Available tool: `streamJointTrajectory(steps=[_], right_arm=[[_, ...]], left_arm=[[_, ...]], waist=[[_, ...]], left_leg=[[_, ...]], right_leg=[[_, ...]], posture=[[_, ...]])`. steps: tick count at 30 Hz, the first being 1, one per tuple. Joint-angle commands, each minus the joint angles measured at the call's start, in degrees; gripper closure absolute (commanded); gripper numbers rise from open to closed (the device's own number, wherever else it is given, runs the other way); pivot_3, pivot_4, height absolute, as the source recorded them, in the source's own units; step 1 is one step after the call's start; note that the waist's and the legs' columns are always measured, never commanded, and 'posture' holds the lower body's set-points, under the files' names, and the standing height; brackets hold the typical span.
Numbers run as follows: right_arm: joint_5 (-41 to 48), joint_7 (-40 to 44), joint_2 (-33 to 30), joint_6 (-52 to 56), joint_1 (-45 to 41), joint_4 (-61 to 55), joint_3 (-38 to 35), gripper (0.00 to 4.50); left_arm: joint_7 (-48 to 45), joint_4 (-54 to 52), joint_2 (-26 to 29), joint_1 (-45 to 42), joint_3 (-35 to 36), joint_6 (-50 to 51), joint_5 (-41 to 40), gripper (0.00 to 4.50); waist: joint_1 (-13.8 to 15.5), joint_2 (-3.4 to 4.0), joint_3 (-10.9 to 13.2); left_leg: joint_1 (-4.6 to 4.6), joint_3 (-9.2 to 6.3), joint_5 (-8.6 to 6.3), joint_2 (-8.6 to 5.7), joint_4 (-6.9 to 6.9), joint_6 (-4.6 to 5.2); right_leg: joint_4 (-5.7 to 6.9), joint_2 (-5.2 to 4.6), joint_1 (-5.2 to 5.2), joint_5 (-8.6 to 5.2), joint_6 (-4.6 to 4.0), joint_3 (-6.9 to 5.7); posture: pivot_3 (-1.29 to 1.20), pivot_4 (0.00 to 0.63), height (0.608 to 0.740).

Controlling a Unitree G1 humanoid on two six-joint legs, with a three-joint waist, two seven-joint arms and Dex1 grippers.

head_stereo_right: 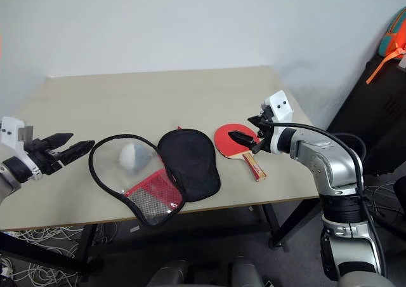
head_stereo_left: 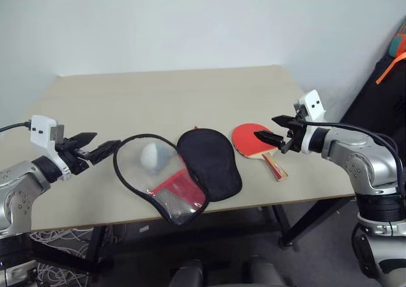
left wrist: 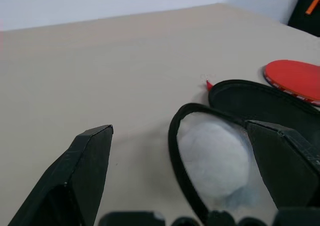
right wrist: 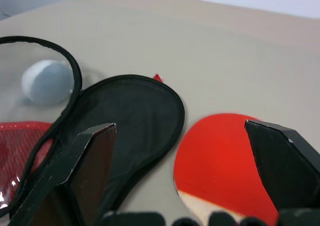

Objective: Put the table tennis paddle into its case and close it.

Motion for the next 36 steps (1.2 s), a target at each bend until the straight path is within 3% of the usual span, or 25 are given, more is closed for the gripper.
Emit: streamJointTrajectory(steps=[1,9,20,36], right_arm=[[0.13,0.46,-1.74,-0.92,-0.56,-1.39,-1.41,0.02],[-3.11,4.45,-6.3,-4.61,-0.24,3.76,1.25,0.02],[-7.66,2.98,-4.12,-5.94,-1.63,10.96,4.58,0.02],[-16.05,-10.2,6.17,-5.17,2.03,21.83,7.68,0.02]], left_arm=[[-0.21,-3.78,0.96,-2.41,-0.52,0.31,-1.32,0.0],[-2.35,-5.64,1.88,-4.27,-2.99,1.11,-1.41,0.0],[-2.16,-7.23,-1.31,-3.36,-5.25,0.38,-0.76,0.0],[-3.8,-1.06,-3.51,-7.91,-11.07,-4.72,1.78,0.0]], waist=[[0.02,0.0,0.0],[-0.03,-0.01,0.0],[0.05,-0.01,0.01],[-0.04,-0.02,-0.01]], left_leg=[[-0.01,0.0,0.0,0.0,0.0,0.0],[0.01,0.04,0.0,0.0,0.01,0.01],[0.0,0.07,0.0,0.02,0.01,0.01],[0.02,0.09,0.01,0.01,0.02,0.01]], right_leg=[[0.0,0.0,0.0,0.0,0.0,0.0],[-0.01,0.0,0.02,0.0,0.0,0.0],[0.0,0.02,0.0,0.0,0.0,0.04],[0.04,0.04,0.0,0.01,0.0,0.09]], posture=[[0.0,0.0,0.739],[0.0,0.0,0.739],[0.0,0.0,0.739],[0.0,0.0,0.739]])
